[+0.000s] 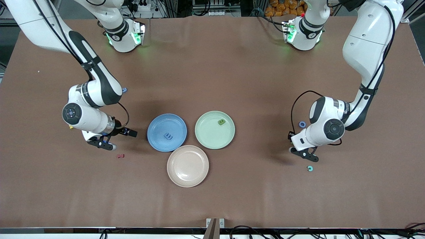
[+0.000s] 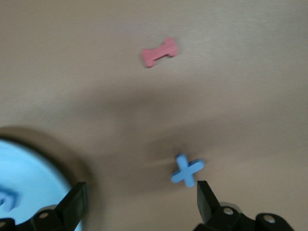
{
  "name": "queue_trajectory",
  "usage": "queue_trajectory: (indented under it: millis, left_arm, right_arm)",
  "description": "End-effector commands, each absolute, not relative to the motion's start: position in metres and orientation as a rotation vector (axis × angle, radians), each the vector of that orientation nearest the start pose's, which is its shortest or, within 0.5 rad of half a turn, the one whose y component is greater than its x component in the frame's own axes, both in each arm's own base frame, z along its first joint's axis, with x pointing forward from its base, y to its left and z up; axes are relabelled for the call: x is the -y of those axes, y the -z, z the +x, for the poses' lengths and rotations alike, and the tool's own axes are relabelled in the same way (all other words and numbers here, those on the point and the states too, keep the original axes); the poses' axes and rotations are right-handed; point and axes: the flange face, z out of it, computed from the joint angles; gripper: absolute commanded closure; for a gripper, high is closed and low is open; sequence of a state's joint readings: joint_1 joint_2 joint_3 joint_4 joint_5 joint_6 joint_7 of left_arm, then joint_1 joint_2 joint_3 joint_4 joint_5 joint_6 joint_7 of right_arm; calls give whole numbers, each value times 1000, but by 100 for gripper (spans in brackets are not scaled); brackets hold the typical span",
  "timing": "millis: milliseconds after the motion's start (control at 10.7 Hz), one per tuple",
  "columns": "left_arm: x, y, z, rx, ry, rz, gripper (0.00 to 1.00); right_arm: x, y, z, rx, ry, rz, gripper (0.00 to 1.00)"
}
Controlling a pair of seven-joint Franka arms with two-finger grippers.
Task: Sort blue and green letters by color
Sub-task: 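Drop the N with the left gripper while the right gripper grasps the X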
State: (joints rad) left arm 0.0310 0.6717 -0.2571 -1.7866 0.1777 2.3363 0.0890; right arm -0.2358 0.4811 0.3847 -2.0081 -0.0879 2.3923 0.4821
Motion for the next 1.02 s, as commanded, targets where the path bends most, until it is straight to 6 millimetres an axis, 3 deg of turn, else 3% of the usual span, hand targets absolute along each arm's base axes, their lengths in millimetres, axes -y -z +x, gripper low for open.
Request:
queue_trajectory:
  millis: [0, 93, 186, 279, 373, 559, 652, 932]
  left_arm:
    - [134, -178, 633, -631, -136, -3107, 87]
    - [140, -184, 634, -644, -121, -3105, 96]
    - [147, -193, 635, -665, -98, -3106, 100]
    - [166, -213, 636, -705, -61, -3111, 100]
    - [189, -225, 634, -756, -41, -3123, 100]
    - [242, -252, 627, -668, -8, -3206, 100]
    - [278, -262, 619, -633, 7, -3224, 100]
    - [352, -280, 596, -456, 1, -3262, 100]
  right_arm:
    - [-24, -213, 577, -758, -65, -2946, 0]
    - [-24, -213, 576, -873, -73, -2916, 0]
    - [-23, -212, 575, -939, -80, -2898, 0]
    - [-23, -211, 575, -1017, -89, -2874, 0]
    - [-31, -209, 574, -1079, -100, -2854, 0]
    - [-54, -207, 572, -1130, -110, -2842, 0]
    - [-57, -204, 571, -1123, -114, -2846, 0]
    - [-60, -187, 561, -1115, -138, -2848, 0]
